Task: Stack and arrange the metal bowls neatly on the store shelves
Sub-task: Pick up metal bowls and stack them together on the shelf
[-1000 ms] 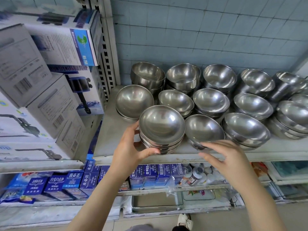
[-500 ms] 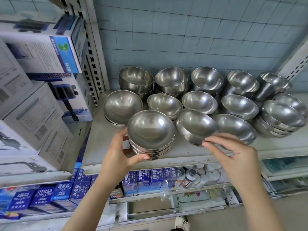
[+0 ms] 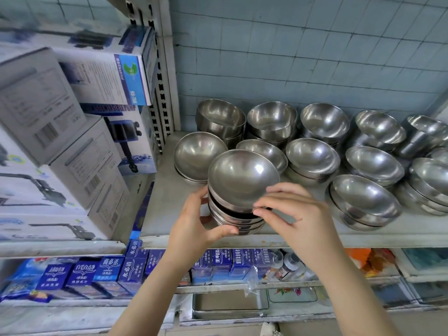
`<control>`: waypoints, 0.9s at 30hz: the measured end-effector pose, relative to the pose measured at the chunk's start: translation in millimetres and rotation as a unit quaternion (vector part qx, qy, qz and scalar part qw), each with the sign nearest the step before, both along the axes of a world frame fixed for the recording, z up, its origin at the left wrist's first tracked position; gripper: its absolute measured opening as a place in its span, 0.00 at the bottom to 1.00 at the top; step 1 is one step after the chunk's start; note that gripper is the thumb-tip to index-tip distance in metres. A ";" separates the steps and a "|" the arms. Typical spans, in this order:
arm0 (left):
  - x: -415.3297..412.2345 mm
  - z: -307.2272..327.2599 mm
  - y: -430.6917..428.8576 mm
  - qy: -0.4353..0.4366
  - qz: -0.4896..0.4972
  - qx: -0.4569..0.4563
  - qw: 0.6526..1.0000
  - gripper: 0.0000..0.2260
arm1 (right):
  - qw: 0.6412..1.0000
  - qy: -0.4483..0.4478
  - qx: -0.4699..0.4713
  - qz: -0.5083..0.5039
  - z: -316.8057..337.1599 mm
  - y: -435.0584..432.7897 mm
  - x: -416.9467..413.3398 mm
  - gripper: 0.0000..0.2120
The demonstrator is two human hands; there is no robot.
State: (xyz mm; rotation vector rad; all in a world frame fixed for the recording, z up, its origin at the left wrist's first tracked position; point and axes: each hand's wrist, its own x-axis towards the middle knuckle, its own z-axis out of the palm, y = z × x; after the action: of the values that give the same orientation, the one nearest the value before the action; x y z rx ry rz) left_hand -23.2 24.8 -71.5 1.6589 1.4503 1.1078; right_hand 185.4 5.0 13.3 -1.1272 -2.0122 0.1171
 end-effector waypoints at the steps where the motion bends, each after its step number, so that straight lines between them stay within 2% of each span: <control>1: -0.2 0.1 -0.1 0.003 -0.002 0.003 1.000 0.48 | 1.000 -0.002 0.000 0.001 -1.7 -0.3 0.0 0.06; 10: -0.5 -1.3 -0.7 0.014 -0.003 0.016 1.000 0.47 | 0.999 0.005 -0.035 0.023 -8.4 0.4 5.7 0.10; 13: -3.5 3.1 -2.1 -0.005 -0.040 0.024 0.999 0.47 | 0.996 0.042 -0.074 0.036 -14.1 -2.7 7.2 0.27; 15: -12.5 4.1 -4.4 -0.060 -0.044 0.017 0.997 0.48 | 0.986 0.118 -0.117 0.030 -23.7 -5.6 6.8 0.38; 17: -25.5 6.5 -5.2 -0.101 0.001 0.036 0.994 0.44 | 0.968 0.189 -0.164 0.007 -37.4 -8.5 5.3 0.44; 20: -44.9 14.4 7.7 -0.085 0.081 0.077 0.990 0.39 | 0.936 0.236 -0.260 -0.024 -54.0 -9.1 2.0 0.52; 22: -53.4 21.0 24.5 -0.055 0.087 0.064 0.993 0.42 | 0.930 0.225 -0.289 -0.021 -62.1 -5.7 0.0 0.52; 24: -56.0 27.0 41.9 -0.030 0.070 0.037 0.996 0.45 | 0.932 0.208 -0.297 -0.018 -66.4 -2.4 -3.2 0.49; 27: -54.8 28.7 63.4 0.025 0.036 0.036 0.998 0.44 | 0.928 0.218 -0.302 -0.024 -69.2 1.2 -4.9 0.46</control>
State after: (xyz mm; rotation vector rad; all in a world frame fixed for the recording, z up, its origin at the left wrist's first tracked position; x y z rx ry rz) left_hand -78.1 88.2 -42.8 1.7073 1.5302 1.1785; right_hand 180.4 6.3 -55.9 -1.3687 -1.5751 0.9323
